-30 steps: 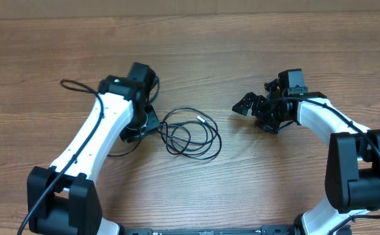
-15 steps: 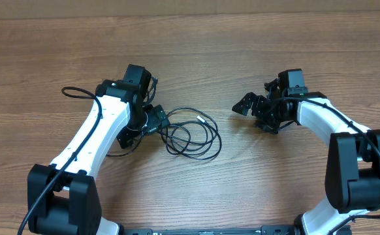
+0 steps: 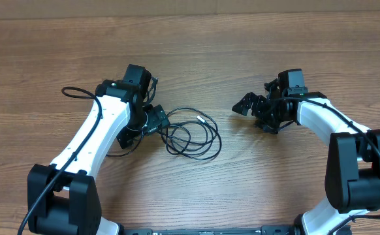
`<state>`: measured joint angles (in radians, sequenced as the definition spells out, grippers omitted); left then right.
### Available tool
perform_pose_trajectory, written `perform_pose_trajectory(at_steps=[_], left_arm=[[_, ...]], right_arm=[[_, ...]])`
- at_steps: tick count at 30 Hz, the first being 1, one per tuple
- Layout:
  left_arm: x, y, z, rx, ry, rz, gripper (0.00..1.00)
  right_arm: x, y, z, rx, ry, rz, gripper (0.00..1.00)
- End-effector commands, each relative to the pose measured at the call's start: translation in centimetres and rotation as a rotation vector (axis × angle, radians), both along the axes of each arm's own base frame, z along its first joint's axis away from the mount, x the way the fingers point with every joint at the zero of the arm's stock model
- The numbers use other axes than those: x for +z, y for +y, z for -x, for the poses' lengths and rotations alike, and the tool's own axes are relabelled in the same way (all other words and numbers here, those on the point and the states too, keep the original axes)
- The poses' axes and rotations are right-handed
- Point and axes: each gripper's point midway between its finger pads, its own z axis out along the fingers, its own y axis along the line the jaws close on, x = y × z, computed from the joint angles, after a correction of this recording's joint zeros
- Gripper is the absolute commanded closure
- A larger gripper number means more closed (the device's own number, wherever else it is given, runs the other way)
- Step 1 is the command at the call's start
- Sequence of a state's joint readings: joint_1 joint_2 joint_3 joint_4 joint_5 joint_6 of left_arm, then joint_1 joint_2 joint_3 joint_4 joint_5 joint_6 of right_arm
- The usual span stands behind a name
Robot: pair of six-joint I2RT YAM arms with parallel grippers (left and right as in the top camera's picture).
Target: Untangle cables
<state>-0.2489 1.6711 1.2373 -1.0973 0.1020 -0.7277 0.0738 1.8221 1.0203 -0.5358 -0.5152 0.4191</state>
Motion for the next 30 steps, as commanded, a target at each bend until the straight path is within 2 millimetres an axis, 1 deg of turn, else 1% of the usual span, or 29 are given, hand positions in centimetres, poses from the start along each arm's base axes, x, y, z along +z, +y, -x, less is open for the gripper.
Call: perform_pose_trajectory(at_steps=[1, 15, 16, 17, 18, 20, 21, 22, 23, 25, 26, 27, 28, 29, 30], left_arm=[[0.0, -0.2, 0.2, 0.009, 0.001, 0.011, 0.00], [0.0, -0.2, 0.1, 0.009, 0.000, 0.011, 0.01], [0.0, -0.2, 0.0, 0.010, -0.005, 0.009, 0.00], [0.1, -0.3, -1.4, 0.011, -0.065, 0.009, 0.00], [0.2, -0.4, -1.7, 0.011, -0.077, 0.015, 0.00], [0.3, -1.4, -2.0, 0.007, -0.083, 0.073, 0.01], [0.3, -1.3, -2.0, 0.002, -0.084, 0.067, 0.00], [0.3, -1.2, -1.5, -0.050, -0.072, 0.061, 0.00], [0.2, -1.1, -1.2, -0.088, -0.065, 0.056, 0.00], [0.2, -0.4, -1.1, -0.079, -0.056, 0.042, 0.00], [0.2, 0.0, -1.2, -0.067, -0.057, 0.041, 0.00], [0.2, 0.5, -1.3, -0.048, -0.054, 0.047, 0.01], [0.2, 1.3, -1.4, -0.018, -0.044, 0.062, 0.36], [0.2, 1.6, -1.4, -0.008, -0.042, 0.057, 0.94], [0.2, 2.2, -1.5, 0.004, -0.043, 0.047, 0.96]], right_arm=[[-2.8, -1.7, 1.5, -0.027, 0.068, 0.102, 0.00], [-2.8, -1.7, 1.5, -0.027, 0.067, 0.102, 0.00], [-2.8, -1.7, 1.5, -0.027, 0.068, 0.102, 0.00], [-2.8, -1.7, 1.5, -0.027, 0.068, 0.102, 0.00], [-2.8, -1.7, 1.5, -0.027, 0.068, 0.102, 0.00], [-2.8, -1.7, 1.5, -0.027, 0.068, 0.102, 0.00], [-2.8, -1.7, 1.5, -0.027, 0.068, 0.101, 0.00], [-2.7, -1.4, 1.8, -0.021, 0.079, 0.080, 0.00], [-2.6, -1.0, 2.6, -0.013, 0.111, 0.055, 0.00], [-2.7, -1.0, 3.6, -0.011, 0.158, 0.053, 0.00], [-2.4, -0.7, 3.6, -0.007, 0.157, 0.032, 0.00], [-1.8, 0.1, 3.5, 0.009, 0.153, -0.019, 0.07], [0.0, 1.9, 3.3, 0.108, 0.106, -0.125, 0.32], [0.9, 2.5, 3.3, 0.151, 0.094, -0.149, 0.57], [1.9, 3.2, 3.4, 0.192, 0.093, -0.156, 0.90]])
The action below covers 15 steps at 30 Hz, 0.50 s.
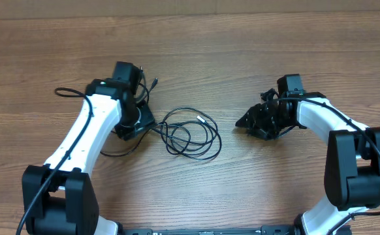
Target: Untangle cables
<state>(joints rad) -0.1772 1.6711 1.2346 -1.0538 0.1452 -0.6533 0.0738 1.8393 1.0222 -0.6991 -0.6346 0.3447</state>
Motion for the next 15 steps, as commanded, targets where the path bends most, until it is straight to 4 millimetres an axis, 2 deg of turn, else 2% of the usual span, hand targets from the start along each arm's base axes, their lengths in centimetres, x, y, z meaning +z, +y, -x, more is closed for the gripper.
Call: perform_pose_trajectory(at_steps=[1, 2, 3, 4, 5, 6, 7, 9, 11, 12, 15], left_arm=[[0.1, 1.1, -0.1, 0.011, -0.003, -0.005, 0.96], [0.0, 1.2, -0.1, 0.011, -0.004, -0.012, 0.96], [-0.4, 1.9, -0.2, 0.018, -0.014, -0.053, 0.96], [-1.1, 2.2, -0.2, 0.035, -0.017, -0.065, 0.96], [-1.9, 2.1, 0.1, 0.047, -0.011, -0.061, 0.87], [-2.6, 2.1, 0.3, 0.056, -0.009, -0.056, 0.69], [-3.0, 2.0, 0.4, 0.070, -0.009, -0.048, 0.59], [-3.7, 1.8, 0.2, 0.072, -0.026, -0.033, 0.44], [-4.3, 1.8, -0.2, 0.089, -0.050, -0.031, 0.39], [-5.1, 1.6, -0.4, 0.143, -0.050, -0.018, 0.42], [-6.4, 1.3, -0.9, 0.152, -0.063, 0.004, 0.44]], right_arm=[[2.7, 2.6, -0.5, 0.140, -0.060, -0.075, 0.96], [3.0, 3.2, -0.4, 0.158, -0.063, -0.076, 0.96], [3.7, 5.6, 0.2, 0.223, -0.082, -0.106, 0.96], [3.8, 6.8, 0.5, 0.254, -0.092, -0.121, 0.95], [4.0, 8.7, 1.0, 0.310, -0.122, -0.134, 0.77], [4.1, 9.9, 1.2, 0.344, -0.149, -0.141, 0.60], [4.3, 11.3, 1.3, 0.363, -0.170, -0.148, 0.48], [4.6, 13.2, 1.3, 0.366, -0.190, -0.164, 0.43], [5.1, 15.2, 1.3, 0.389, -0.235, -0.181, 0.42], [5.1, 16.2, 1.4, 0.409, -0.269, -0.168, 0.47], [4.4, 17.8, 1.8, 0.445, -0.328, -0.102, 0.48]])
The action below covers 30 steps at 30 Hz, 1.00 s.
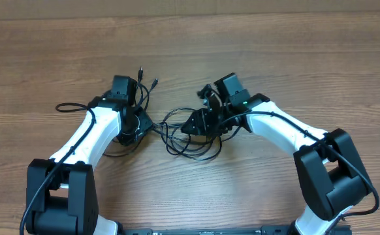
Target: Untangle cables
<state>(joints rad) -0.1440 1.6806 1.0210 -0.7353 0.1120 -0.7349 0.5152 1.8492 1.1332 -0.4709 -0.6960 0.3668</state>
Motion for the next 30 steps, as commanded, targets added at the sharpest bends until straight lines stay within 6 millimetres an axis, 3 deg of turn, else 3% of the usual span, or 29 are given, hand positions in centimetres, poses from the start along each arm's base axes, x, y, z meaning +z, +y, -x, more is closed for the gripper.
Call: perform_pose_trajectory(at_steps=[1, 4, 5, 6, 8, 9, 11, 12, 13, 14, 16, 19, 20, 23, 30], left_arm=[[-1.8, -0.2, 0.0, 0.046, 0.025, 0.018, 0.43], [-2.9, -1.1, -0.3, 0.047, 0.042, 0.062, 0.44], [-3.2, -1.4, -0.2, 0.044, 0.054, 0.079, 0.52], [-3.8, -1.8, 0.2, 0.037, 0.083, 0.101, 0.69], [-4.0, -1.8, 0.6, 0.026, 0.100, 0.101, 0.85], [-4.0, -2.0, 0.6, 0.015, 0.098, 0.111, 0.88], [-2.8, -3.6, -0.2, -0.115, 0.060, 0.193, 0.89], [-1.1, -5.3, -0.9, -0.233, 0.018, 0.281, 0.78], [-0.1, -5.7, -1.1, -0.271, 0.014, 0.299, 0.61], [0.5, -5.6, -1.2, -0.280, 0.022, 0.287, 0.53], [1.0, -5.1, -1.1, -0.276, 0.045, 0.258, 0.46], [1.0, -5.1, -0.6, -0.276, 0.067, 0.248, 0.43], [0.9, -4.8, -0.4, -0.275, 0.080, 0.228, 0.44], [0.1, -3.9, 0.7, -0.272, 0.124, 0.158, 0.69], [-1.2, -2.9, 1.3, -0.215, 0.148, 0.077, 0.84]], right_arm=[[-0.4, 1.2, -0.4, -0.029, -0.054, 0.062, 0.47], [-0.6, 1.9, -0.6, -0.048, -0.094, 0.094, 0.46], [-0.7, 2.1, -0.5, -0.047, -0.104, 0.102, 0.47], [-0.7, 2.3, -0.4, -0.042, -0.116, 0.111, 0.47], [-0.8, 2.5, -0.1, -0.034, -0.114, 0.111, 0.48], [-0.8, 2.5, -0.1, -0.034, -0.115, 0.111, 0.48], [-0.8, 2.6, -0.1, -0.034, -0.115, 0.111, 0.48], [-0.8, 2.6, -0.1, -0.034, -0.115, 0.111, 0.48], [-0.8, 2.5, -0.1, -0.034, -0.115, 0.111, 0.47], [-0.8, 2.5, -0.1, -0.034, -0.115, 0.111, 0.47], [-0.8, 2.5, -0.1, -0.034, -0.115, 0.111, 0.47], [-0.8, 2.5, -0.1, -0.034, -0.115, 0.111, 0.47], [-0.8, 2.5, -0.1, -0.034, -0.115, 0.111, 0.47], [-0.8, 2.5, -0.1, -0.034, -0.114, 0.112, 0.47], [-0.8, 2.5, -0.1, -0.034, -0.114, 0.113, 0.47]])
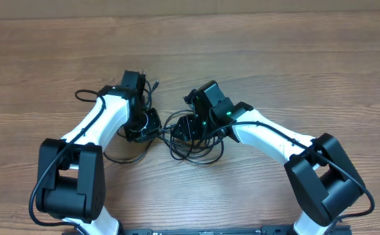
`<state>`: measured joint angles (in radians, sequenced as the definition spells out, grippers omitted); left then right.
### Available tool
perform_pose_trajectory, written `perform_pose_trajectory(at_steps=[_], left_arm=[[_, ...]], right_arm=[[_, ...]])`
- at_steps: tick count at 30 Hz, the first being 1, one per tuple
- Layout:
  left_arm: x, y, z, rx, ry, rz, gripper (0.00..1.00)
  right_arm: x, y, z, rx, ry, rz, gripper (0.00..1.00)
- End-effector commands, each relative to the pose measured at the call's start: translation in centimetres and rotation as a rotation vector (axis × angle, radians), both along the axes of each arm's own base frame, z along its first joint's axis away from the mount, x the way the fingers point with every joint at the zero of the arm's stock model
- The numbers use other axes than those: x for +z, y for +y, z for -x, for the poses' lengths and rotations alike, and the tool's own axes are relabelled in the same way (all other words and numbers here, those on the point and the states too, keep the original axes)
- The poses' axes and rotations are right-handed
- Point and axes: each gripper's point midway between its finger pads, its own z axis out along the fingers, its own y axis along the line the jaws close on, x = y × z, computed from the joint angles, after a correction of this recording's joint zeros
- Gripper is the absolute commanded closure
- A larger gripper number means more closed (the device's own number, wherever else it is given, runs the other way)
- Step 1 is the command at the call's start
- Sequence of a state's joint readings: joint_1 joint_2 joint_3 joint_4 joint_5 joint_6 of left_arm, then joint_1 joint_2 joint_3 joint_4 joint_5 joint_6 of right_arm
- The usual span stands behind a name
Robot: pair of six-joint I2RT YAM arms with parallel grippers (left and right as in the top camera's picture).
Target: Untangle cables
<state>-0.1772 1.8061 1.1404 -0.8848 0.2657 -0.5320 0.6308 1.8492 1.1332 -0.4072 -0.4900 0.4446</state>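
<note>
Black cables lie in a tangled coil (200,147) at the middle of the wooden table, with a strand running left and two plug ends (156,83) pointing toward the far side. My left gripper (149,124) sits at the coil's left side, shut on a strand. My right gripper (181,128) hangs low over the coil's left part, about a hand's width from the left one. The right wrist body hides its fingers, so their spread is unclear.
The left arm's own supply cable (85,96) loops out beside its forearm. Another black loop (128,156) lies on the table (294,59) below the left gripper. Both arm bases stand at the near edge.
My right gripper has moved slightly further left over the coil. The left gripper has shifted a little right and nearer the coil, so the two now stand close together.
At first my left gripper was at the coil's left edge and the right one stood open far to the right. The left then drew back left with a strand. The right arm swung over to the coil, and now both grippers sit at its left side.
</note>
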Motion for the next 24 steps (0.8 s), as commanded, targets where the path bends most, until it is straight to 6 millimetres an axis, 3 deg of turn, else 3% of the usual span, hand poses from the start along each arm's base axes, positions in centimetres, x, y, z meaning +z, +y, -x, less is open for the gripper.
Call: perform_pose_trajectory(at_steps=[1, 8, 20, 24], left_arm=[[-0.6, 0.6, 0.0, 0.032, 0.005, -0.038, 0.94], [-0.7, -0.4, 0.3, -0.005, -0.001, -0.050, 0.96], [-1.1, 2.8, -0.7, 0.043, -0.035, -0.190, 0.96], [-1.1, 2.9, -0.7, 0.045, -0.035, -0.191, 0.96]], right_arm=[[0.4, 0.4, -0.3, 0.002, -0.015, -0.007, 0.47], [0.5, 0.6, -0.2, -0.129, 0.100, -0.023, 0.50], [0.2, 2.3, 1.7, -0.077, 0.081, 0.003, 0.51], [0.2, 2.9, 2.5, -0.055, 0.081, 0.003, 0.57]])
